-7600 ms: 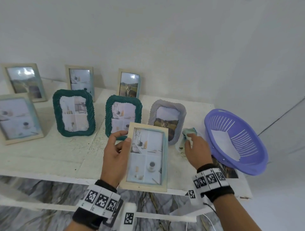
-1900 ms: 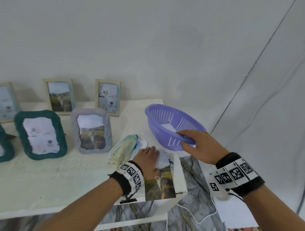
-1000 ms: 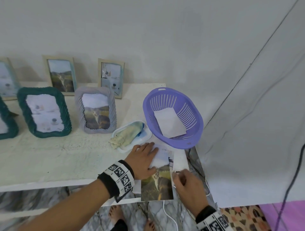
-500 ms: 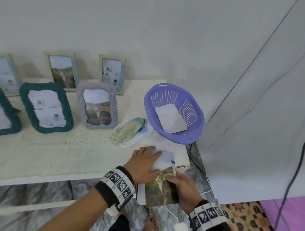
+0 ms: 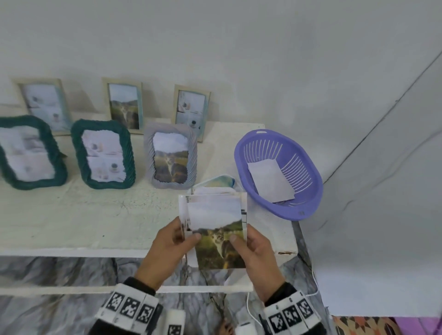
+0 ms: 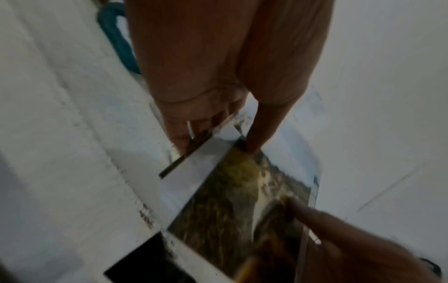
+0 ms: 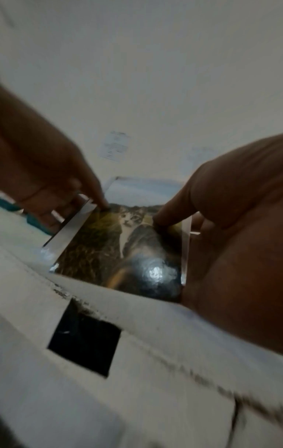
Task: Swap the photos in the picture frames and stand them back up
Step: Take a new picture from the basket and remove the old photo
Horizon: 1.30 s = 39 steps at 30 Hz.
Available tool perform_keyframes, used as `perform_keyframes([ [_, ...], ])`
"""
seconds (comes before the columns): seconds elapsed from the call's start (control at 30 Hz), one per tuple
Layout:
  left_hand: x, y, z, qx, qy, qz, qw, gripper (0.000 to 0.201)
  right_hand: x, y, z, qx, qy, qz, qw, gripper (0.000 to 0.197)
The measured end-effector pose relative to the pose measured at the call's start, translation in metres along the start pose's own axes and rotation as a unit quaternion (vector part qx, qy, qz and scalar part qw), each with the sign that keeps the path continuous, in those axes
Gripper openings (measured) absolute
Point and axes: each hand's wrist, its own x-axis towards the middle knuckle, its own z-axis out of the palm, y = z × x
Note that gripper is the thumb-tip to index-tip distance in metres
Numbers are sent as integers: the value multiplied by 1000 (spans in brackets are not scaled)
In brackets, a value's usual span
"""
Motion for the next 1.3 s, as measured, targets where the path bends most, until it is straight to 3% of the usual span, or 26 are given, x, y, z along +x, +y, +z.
perform_keyframes([
  [0.07,8,0,-3,12,26,58,998,43,12,0,12,-81,-2,-57,995,20],
  [0.17,17,-4,-8,45,70,121,989,47,27,5,25,-157,34,-83,984,20],
  [0.3,22,-15,-13,59,93,143,984,38,34,11,43,-177,55,-96,978,27],
  [0.6,18,-25,-13,-3,77,110,991,37,32,35,65,-153,109,-66,980,43],
  [0.77,14,-27,-9,-7,58,81,995,43,31,41,74,-191,97,-59,975,38],
  [0.97,16,-27,-8,1,35,82,996,44,33,48,75,-259,113,-67,957,22],
  [1.07,16,-28,-9,26,33,87,995,49,32,51,72,-285,120,-77,948,23],
  [1.3,28,-22,-12,79,44,82,992,36,33,33,65,-273,123,-75,951,17],
])
